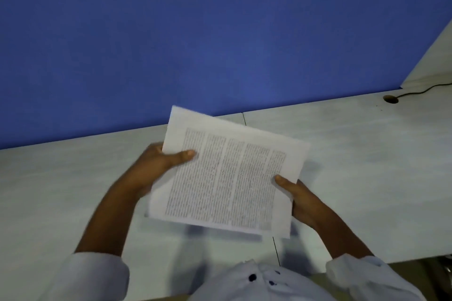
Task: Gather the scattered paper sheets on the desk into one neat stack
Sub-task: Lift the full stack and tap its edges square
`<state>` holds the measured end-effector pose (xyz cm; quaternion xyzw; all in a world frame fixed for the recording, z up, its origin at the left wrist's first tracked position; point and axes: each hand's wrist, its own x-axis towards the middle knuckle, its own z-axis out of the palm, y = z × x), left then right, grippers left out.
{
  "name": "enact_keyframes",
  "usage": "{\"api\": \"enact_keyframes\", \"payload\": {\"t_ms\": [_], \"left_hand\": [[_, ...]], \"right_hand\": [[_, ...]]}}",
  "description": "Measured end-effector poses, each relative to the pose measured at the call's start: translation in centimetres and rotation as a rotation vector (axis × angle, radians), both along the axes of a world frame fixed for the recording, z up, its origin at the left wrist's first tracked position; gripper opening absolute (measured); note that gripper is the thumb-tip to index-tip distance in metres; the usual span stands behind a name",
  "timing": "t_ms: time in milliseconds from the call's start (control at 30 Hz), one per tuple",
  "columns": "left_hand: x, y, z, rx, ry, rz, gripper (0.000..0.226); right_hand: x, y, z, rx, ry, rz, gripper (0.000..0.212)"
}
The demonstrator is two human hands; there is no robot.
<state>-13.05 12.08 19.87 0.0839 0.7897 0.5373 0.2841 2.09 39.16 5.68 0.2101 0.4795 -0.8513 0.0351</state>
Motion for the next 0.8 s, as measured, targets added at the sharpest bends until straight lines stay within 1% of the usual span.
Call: {"api": "enact_keyframes", "payload": {"t_ms": [67, 133, 200, 233, 300, 367, 433, 533, 600, 667, 733, 800], "left_hand": [[0.8, -0.8, -3.7, 0.033, -0.158, 0.126, 0.030], [2.1, -1.4, -7.0, 0.053, -0.245, 0.248, 0.023], [3.2, -1.6, -9.5, 0.047, -0.226, 0.331, 0.026], [3.5, -1.6, -10.4, 0.008, -0.169, 0.354, 0.029], [4.0, -1.3, -10.7, 0.012, -0.048, 0.441, 0.028], [4.1, -0.8, -10.1, 0.117, 0.064, 0.508, 0.022], [3.9, -0.7, -9.6, 0.204, 0.102, 0.509, 0.023], [3.5, -1.0, -10.6, 0.204, 0.057, 0.505, 0.030], [3.7, -1.0, -12.1, 0.188, 0.003, 0.516, 0.027], [4.2, -0.7, -13.0, 0.180, -0.029, 0.514, 0.027], [4.2, -0.4, -13.2, 0.191, -0.030, 0.525, 0.029], [3.7, -0.3, -13.0, 0.198, 0.006, 0.518, 0.027]], "right_hand": [[-0.2, -0.8, -0.5, -0.047, -0.117, 0.111, 0.045], [-0.5, -1.4, -1.2, 0.039, -0.233, 0.158, 0.038], [-0.9, -2.1, -1.5, 0.183, -0.299, 0.140, 0.038], [-1.1, -2.4, -1.3, 0.250, -0.304, 0.100, 0.038], [-1.8, -2.8, -0.3, 0.384, -0.243, -0.011, 0.036], [-2.4, -2.7, 1.5, 0.473, -0.136, -0.104, 0.030], [-2.7, -2.1, 2.5, 0.512, -0.043, -0.165, 0.028], [-2.7, -1.6, 1.8, 0.542, -0.042, -0.189, 0.031], [-2.4, -1.4, 0.3, 0.500, -0.089, -0.205, 0.034], [-2.1, -1.5, -0.6, 0.459, -0.114, -0.229, 0.029], [-2.2, -1.4, -0.8, 0.466, -0.119, -0.230, 0.028], [-2.5, -1.3, -0.2, 0.498, -0.099, -0.232, 0.032]]}}
